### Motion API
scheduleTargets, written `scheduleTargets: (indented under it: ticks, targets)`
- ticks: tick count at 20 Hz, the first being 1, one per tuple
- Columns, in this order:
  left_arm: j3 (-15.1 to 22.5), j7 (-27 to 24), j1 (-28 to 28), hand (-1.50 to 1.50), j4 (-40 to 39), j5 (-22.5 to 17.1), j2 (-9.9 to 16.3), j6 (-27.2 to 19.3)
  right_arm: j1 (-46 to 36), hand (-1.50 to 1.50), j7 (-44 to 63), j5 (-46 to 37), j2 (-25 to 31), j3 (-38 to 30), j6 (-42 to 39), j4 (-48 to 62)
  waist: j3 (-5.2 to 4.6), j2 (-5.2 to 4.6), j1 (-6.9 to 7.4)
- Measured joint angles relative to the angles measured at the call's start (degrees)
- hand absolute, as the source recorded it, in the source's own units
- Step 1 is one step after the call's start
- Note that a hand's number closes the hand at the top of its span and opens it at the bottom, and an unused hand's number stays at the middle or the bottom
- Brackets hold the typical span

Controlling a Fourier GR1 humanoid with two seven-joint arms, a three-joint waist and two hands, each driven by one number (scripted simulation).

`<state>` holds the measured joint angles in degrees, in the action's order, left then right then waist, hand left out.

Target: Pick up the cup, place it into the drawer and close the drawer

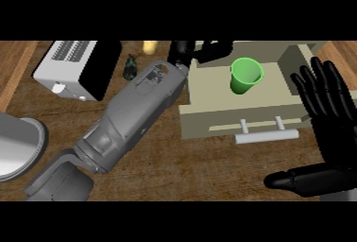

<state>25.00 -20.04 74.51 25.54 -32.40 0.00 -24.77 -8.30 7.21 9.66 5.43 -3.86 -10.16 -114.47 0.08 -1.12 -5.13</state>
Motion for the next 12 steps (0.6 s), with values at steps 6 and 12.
scheduleTargets:
  ticks: [6, 12]
  targets:
    - [5.4, 1.5, 1.8, -1.5, -3.7, -0.3, 0.0, -1.4, -0.8, -1.5, 0.5, 0.0, -0.3, 0.7, 0.2, -0.6, 0.03, -0.26, -0.95]
    - [8.2, 1.8, 2.1, -1.5, -3.1, -2.6, 0.0, -2.9, 0.0, -1.5, -0.5, 1.3, -0.2, 0.2, -0.9, -0.5, 0.03, -0.33, -1.23]
